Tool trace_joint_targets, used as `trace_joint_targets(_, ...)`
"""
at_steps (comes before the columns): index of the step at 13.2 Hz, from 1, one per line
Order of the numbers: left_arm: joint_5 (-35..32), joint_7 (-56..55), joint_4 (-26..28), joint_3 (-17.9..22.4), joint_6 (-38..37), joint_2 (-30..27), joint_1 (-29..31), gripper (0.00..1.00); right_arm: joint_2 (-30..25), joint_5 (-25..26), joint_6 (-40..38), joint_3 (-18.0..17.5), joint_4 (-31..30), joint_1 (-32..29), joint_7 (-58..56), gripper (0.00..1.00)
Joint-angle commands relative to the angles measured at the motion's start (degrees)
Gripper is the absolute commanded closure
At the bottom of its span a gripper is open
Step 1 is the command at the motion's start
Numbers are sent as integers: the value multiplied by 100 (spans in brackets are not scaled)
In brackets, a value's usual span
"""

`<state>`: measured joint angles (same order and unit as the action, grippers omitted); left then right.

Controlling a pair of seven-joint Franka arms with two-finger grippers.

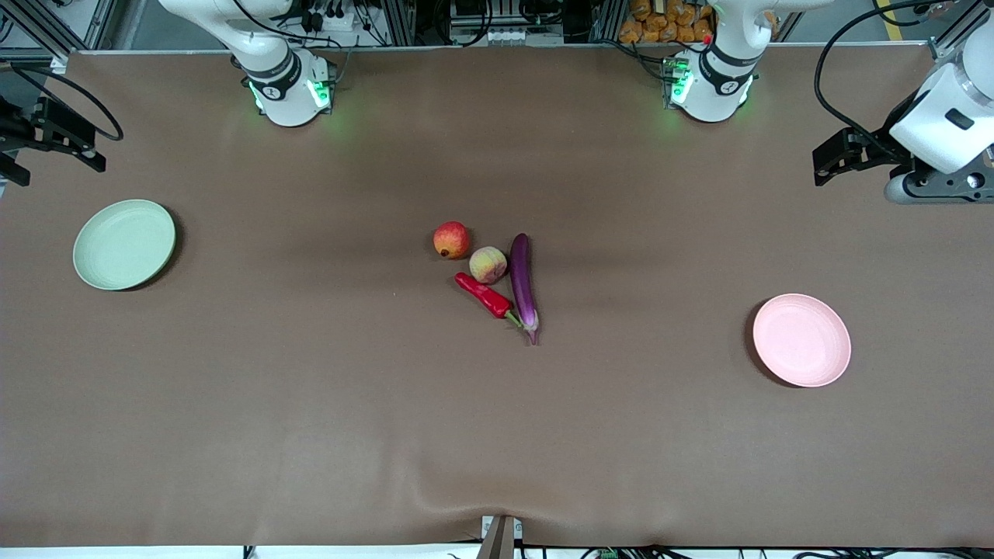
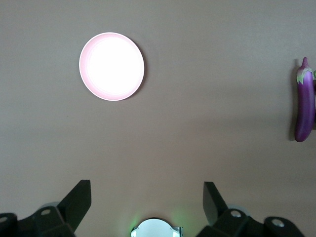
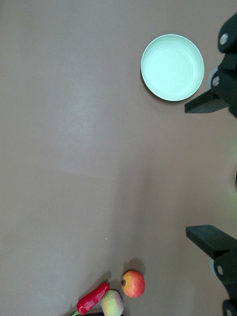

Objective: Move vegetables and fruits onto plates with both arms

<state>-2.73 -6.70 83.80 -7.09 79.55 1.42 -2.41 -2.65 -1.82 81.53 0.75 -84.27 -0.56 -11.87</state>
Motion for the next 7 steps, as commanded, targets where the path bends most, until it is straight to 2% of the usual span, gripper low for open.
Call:
trace_joint_targets(1, 115, 46, 39, 5, -36, -63, 65, 0, 54, -99, -84, 30, 104, -14, 45, 0)
trace_joint_targets(7, 106, 2, 22, 5, -18, -45, 48, 0, 54, -99, -111, 30, 95, -32, 71, 0)
